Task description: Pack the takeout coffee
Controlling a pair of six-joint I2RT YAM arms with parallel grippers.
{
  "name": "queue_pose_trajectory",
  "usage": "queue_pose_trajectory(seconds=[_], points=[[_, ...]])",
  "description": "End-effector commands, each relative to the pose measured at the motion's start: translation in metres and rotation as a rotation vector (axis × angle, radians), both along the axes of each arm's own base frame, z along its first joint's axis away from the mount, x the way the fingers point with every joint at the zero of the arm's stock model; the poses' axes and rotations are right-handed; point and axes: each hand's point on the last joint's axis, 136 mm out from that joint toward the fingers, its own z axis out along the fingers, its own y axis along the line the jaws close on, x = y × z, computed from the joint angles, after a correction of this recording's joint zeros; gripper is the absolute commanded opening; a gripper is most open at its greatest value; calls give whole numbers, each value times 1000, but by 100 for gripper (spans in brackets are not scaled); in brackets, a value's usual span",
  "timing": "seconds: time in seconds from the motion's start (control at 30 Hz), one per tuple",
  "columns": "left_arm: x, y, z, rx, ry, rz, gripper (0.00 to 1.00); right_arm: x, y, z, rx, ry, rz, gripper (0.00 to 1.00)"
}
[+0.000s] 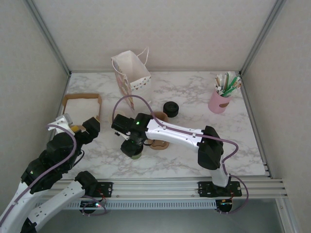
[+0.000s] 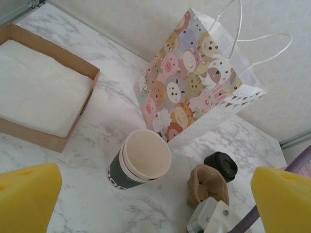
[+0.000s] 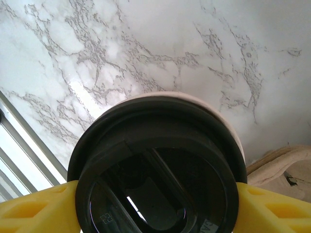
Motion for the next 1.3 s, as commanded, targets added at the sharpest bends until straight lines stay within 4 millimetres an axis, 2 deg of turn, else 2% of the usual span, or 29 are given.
queue_pose_trajectory(seconds=[0.0, 0.63, 0.93, 1.27], points=[[-2, 7, -5, 24, 6, 21, 100, -4, 6, -8, -7, 19, -6, 73], [-2, 7, -5, 25, 6, 21, 100, -2, 10, -5, 3, 10, -12, 73], [-2, 6, -5, 26, 7, 19, 100, 0, 5, -13, -33, 2, -16, 73], [-1, 5, -6, 30, 10, 16, 100, 6, -4, 0, -45, -37, -41, 73]])
